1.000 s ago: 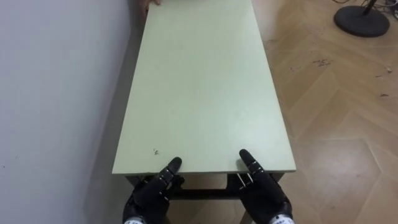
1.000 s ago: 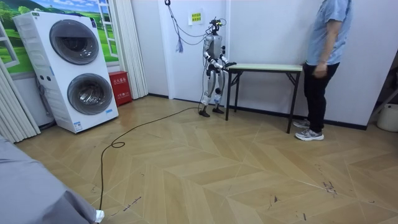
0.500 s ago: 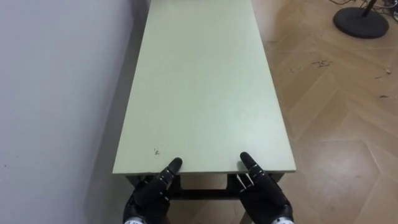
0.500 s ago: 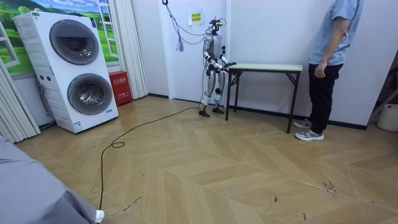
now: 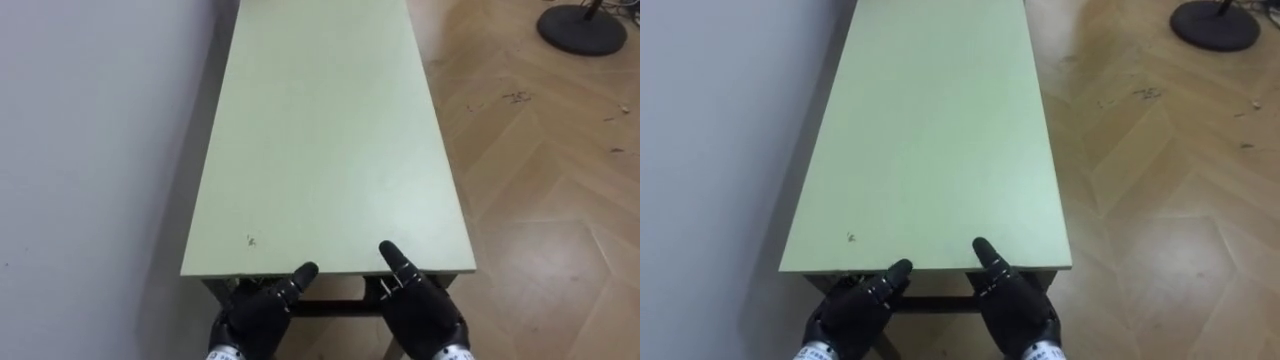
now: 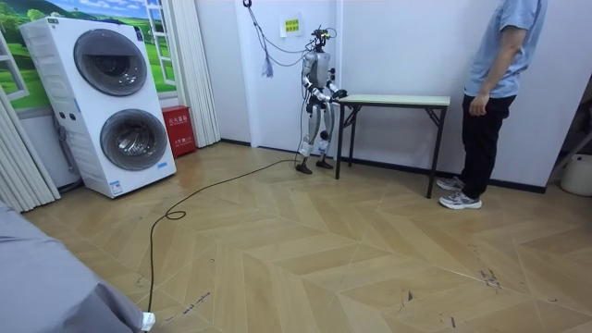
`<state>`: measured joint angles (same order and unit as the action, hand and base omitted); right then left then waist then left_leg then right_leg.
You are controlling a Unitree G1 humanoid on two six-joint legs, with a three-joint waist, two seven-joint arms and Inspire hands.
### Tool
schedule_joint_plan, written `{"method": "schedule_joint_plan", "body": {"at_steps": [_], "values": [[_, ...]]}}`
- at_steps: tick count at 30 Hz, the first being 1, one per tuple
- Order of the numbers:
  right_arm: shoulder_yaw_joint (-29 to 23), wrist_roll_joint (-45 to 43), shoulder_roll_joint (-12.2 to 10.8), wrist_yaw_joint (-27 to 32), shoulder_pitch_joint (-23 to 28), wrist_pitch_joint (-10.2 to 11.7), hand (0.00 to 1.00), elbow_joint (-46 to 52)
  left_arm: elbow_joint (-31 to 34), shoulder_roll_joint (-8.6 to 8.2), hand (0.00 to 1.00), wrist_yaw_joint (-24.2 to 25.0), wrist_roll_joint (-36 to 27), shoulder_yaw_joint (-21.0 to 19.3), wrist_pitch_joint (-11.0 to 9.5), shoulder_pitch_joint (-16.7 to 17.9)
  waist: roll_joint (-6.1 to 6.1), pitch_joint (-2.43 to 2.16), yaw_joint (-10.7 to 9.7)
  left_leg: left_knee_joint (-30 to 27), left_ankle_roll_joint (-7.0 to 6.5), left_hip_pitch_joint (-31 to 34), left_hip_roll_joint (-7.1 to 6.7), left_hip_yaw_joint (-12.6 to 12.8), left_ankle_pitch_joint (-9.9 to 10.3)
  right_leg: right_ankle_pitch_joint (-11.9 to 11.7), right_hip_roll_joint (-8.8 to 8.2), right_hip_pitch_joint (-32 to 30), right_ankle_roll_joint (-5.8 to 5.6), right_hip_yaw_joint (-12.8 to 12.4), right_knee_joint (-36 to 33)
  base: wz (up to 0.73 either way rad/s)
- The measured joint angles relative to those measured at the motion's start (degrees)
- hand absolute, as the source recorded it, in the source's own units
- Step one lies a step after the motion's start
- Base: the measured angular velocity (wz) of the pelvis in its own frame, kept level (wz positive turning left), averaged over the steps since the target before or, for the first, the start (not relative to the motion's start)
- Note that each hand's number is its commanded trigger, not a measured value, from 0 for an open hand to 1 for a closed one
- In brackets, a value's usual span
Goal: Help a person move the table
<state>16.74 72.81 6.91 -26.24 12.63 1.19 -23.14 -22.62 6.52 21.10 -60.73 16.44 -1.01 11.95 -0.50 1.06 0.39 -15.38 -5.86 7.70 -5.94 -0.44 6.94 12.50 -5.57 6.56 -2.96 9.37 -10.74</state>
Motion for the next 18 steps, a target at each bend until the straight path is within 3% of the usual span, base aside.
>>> {"method": "schedule_joint_plan", "body": {"at_steps": [4, 11, 15, 18], "values": [[-0.1, -8.5, 0.7, -4.6, 0.3, -1.4, 0.00, -0.2, 0.6, 1.92, 0.00, 5.1, 6.1, 0.6, 1.4, 0.2, 0.02, -0.08, -0.1, 0.0, 0.06, 0.8, 0.22, 0.1, 0.0, 0.0, 0.14, -0.7, 0.00, 0.0, 0.0, -0.03], [0.1, -16.6, 2.7, -10.6, 0.2, -3.1, 0.00, -0.2, 1.5, 3.33, 0.00, 11.2, 9.0, 1.6, 3.2, 0.2, 0.59, -0.23, 0.1, -1.1, 0.30, 2.3, 0.66, 0.3, -0.1, 0.0, 0.48, -1.8, 0.00, -0.1, -0.1, 0.00], [0.4, -21.4, 4.9, -13.4, -0.4, -3.4, 0.00, -0.5, 1.1, 6.32, 0.00, 13.5, 10.5, 3.2, 3.3, 0.0, 0.66, -0.23, 0.0, -2.1, 0.39, 2.7, 0.90, 0.3, 0.1, 0.0, 0.73, -1.7, 0.01, 0.0, -0.1, 0.00], [1.0, -24.4, 6.5, -13.8, -1.0, -3.7, 0.00, -1.0, -0.1, 7.52, 0.00, 13.5, 10.8, 4.1, 3.6, -0.1, 0.65, -0.21, -0.1, -2.1, 0.54, 2.7, 0.94, -0.1, 0.3, 0.0, 0.92, -1.5, 0.01, 0.0, -0.2, 0.00]]}}
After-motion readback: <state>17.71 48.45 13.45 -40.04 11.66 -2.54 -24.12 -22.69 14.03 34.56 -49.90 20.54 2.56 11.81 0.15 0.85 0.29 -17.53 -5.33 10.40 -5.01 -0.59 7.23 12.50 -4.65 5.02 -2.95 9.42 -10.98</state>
